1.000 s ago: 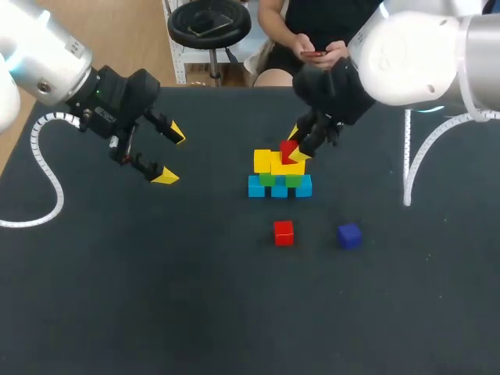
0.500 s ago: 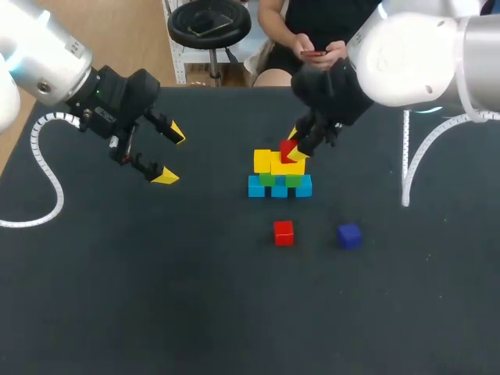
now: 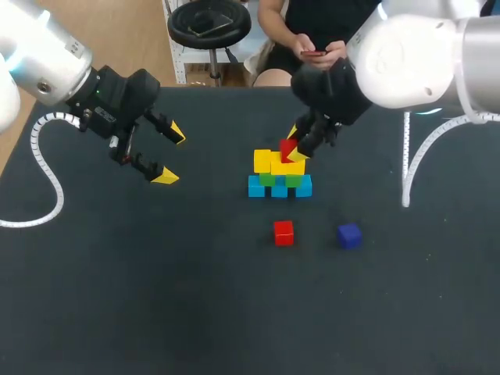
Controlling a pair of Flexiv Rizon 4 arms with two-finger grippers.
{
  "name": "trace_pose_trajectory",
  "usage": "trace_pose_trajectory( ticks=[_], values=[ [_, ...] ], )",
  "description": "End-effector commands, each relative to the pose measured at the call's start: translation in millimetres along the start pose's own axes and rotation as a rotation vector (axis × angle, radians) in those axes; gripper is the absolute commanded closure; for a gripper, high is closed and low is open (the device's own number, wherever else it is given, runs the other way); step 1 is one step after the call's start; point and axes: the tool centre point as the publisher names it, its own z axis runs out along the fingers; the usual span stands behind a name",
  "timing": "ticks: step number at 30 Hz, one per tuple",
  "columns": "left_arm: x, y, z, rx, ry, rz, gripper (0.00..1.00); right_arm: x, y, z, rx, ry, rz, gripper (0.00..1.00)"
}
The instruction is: Place the blue cubes, place green cubes on the blue cubes, place the yellow cubes on the green cubes, then place the red cubes on the yellow cubes, and place purple cube on the red cubes.
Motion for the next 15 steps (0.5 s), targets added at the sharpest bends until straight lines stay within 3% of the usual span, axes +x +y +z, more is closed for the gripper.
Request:
trace_pose_trajectory(
  ticks=[1, 3, 5, 6, 15],
  values=[
    [1.3, -0.3, 0, -0.001, -0.003, 0.004, 0.0, 1, 1, -1, 0.004, -0.001, 0.001, 0.38],
    [1.3, -0.3, 0, -0.001, -0.003, 0.004, 0.0, 2, 1, -1, 0.005, -0.002, 0.002, 0.29],
    [1.3, -0.3, 0, -0.001, -0.003, 0.004, 0.0, 3, 1, -2, 0.007, -0.002, 0.002, 0.04],
    [1.3, -0.3, 0, -0.001, -0.003, 0.004, 0.0, 4, 1, -3, 0.009, -0.002, 0.004, 0.0],
    [1.3, -0.3, 0, -0.001, -0.003, 0.004, 0.0, 27, 6, -35, 0.062, -0.051, 0.028, 0.0]
  ],
)
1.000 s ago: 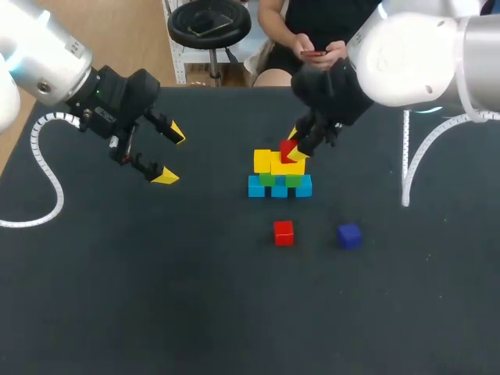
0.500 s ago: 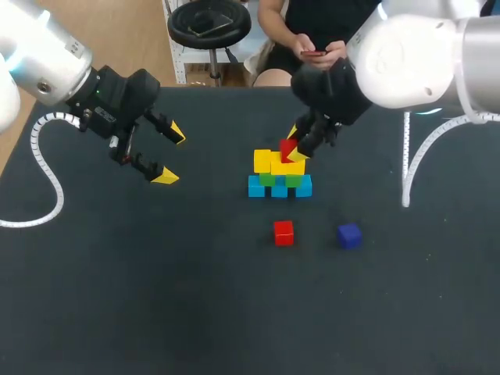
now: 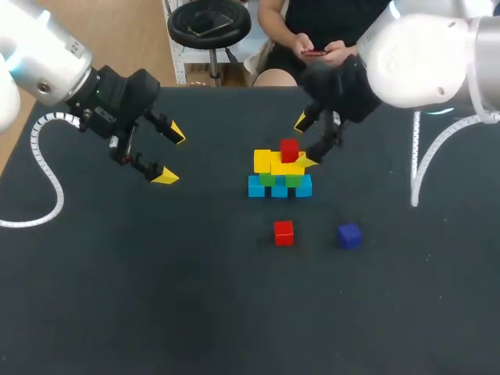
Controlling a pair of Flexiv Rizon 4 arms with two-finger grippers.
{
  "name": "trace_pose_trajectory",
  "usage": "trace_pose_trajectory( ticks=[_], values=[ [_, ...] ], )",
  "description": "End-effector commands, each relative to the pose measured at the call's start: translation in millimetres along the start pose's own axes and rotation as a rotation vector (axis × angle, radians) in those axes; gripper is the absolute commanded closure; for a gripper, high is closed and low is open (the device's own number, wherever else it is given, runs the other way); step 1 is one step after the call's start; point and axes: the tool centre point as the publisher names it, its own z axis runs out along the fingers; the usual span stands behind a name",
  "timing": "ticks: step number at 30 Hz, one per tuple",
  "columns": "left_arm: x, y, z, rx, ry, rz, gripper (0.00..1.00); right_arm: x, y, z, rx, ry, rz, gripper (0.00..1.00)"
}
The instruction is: Place the blue cubes, place green cubes on the blue cubes, place the yellow cubes on the green cubes, then place the red cubes on the yellow cubes, and place purple cube on the red cubes.
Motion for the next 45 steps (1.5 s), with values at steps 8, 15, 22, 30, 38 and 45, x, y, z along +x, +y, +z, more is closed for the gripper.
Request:
trace_pose_trajectory(
  ticks=[8, 15, 22, 30, 38, 45],
  values=[
    [1.3, -0.3, 0, -0.001, -0.003, 0.004, 0.0, 59, 15, -65, 0.023, -0.138, 0.001, 0.0],
    [1.3, -0.3, 0, -0.001, -0.003, 0.004, 0.0, 101, 21, -96, 0.037, -0.197, 0.011, 0.0],
    [1.3, -0.3, 0, -0.001, -0.003, 0.004, 0.0, 132, 26, -109, 0.018, -0.227, 0.018, 0.0],
    [1.3, -0.3, 0, -0.001, -0.003, 0.004, 0.0, 151, 30, -113, 0.011, -0.234, 0.018, 0.0],
    [1.3, -0.3, 0, -0.001, -0.003, 0.004, 0.0, 153, 30, -112, -0.006, -0.239, 0.007, 0.0],
    [0.4, -3.0, 1, -0.002, -0.002, 0.016, 0.0, 153, 30, -112, -0.008, -0.237, 0.007, 0.0]
  ],
)
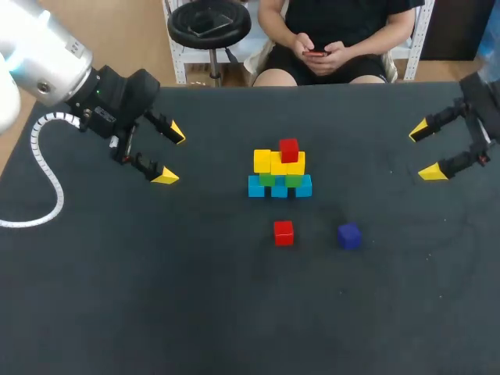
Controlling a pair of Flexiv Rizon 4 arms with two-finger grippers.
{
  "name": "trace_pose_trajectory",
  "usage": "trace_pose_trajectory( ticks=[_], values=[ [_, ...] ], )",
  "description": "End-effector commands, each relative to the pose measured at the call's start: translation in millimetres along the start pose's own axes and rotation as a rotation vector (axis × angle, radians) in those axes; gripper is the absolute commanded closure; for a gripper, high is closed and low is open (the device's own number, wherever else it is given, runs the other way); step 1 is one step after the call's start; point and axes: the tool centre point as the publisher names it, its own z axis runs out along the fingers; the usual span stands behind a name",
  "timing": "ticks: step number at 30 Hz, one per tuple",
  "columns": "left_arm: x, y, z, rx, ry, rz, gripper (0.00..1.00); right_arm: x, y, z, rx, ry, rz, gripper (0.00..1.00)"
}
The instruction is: Place the blue cubes, place green cubes on the blue cubes, place the yellow cubes on the green cubes, then place the red cubes on the yellow cubes, and place purple cube on the red cubes.
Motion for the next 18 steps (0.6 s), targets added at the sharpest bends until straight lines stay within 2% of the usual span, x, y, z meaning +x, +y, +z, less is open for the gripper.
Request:
trace_pose_trajectory(
  ticks=[1, 3, 10, 15, 18],
  values=[
    [-0.9, -6.3, 2, -0.005, -0.003, 0.017, 0.0, 0, -2, 1, -0.003, -0.003, -0.001, 0.0],
    [-4.3, -12.6, 4, -0.006, -0.009, 0.019, 0.0, 0, -2, 1, -0.003, -0.003, -0.001, 0.0],
    [-18.5, -42.5, 24, 0.112, 0.035, 0.194, 0.0, 0, -2, 1, -0.003, -0.003, -0.001, 0.0],
    [-31.0, -59.6, 35, 0.221, 0.07, 0.362, 0.0, 0, -2, 1, -0.003, -0.003, -0.001, 0.0],
    [-38.7, -64.1, 41, 0.276, 0.083, 0.457, 0.0, 0, -2, 1, -0.003, -0.003, -0.001, 0.0]
  ],
)
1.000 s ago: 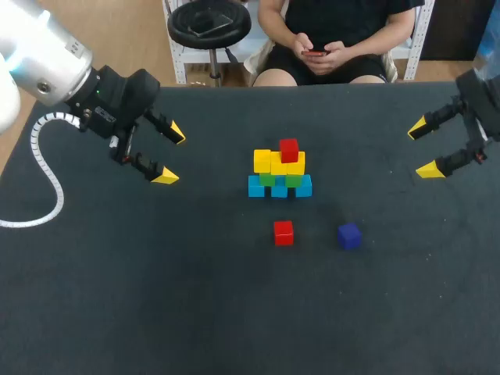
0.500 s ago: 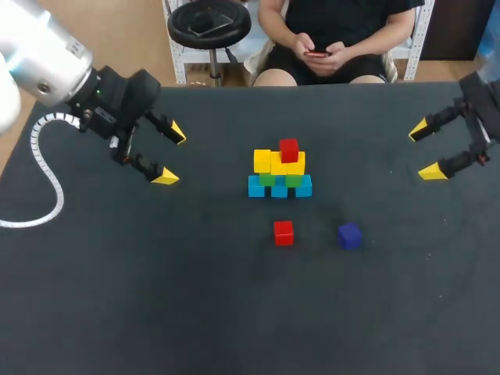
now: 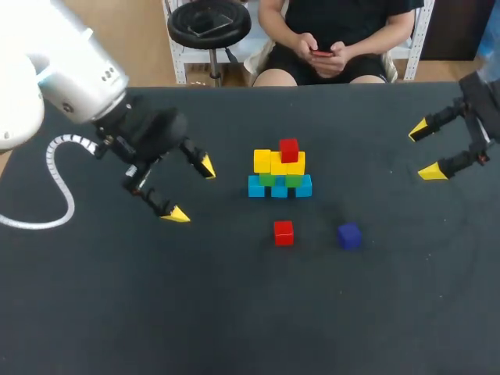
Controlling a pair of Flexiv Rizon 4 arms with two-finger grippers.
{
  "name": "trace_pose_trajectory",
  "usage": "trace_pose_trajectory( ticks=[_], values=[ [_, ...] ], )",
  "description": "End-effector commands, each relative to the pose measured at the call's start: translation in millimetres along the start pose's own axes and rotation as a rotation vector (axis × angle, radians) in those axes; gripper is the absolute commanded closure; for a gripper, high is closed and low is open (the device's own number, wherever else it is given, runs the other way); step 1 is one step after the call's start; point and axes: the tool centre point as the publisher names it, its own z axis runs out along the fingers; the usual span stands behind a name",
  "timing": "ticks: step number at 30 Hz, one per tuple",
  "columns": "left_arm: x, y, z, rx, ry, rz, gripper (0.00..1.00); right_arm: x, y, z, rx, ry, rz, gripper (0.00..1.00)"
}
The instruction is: Place the blue cubes, place green cubes on the blue cubes, place the yellow cubes on the green cubes, then place the red cubes on the yellow cubes, and place purple cube on the red cubes.
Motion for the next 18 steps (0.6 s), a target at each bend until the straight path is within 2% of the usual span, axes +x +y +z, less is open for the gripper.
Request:
trace_pose_trajectory(
  ticks=[1, 6, 9, 18],
  values=[
    [-12.8, 11.6, 7, 0.113, 0.039, 0.139, 0.0, 1, -1, 1, -0.002, -0.001, 0.0, 0.0],
    [-28.9, 11.1, 16, 0.233, 0.081, 0.391, 0.0, 1, -1, 1, -0.002, -0.001, 0.0, 0.0],
    [-34.7, 10.9, 21, 0.296, 0.099, 0.511, 0.0, 1, -1, 1, -0.002, -0.001, 0.0, 0.0],
    [-47.2, 13.3, 46, 0.461, 0.228, 0.763, 0.0, 1, -1, 1, -0.002, -0.001, 0.0, 0.0]
  ],
)
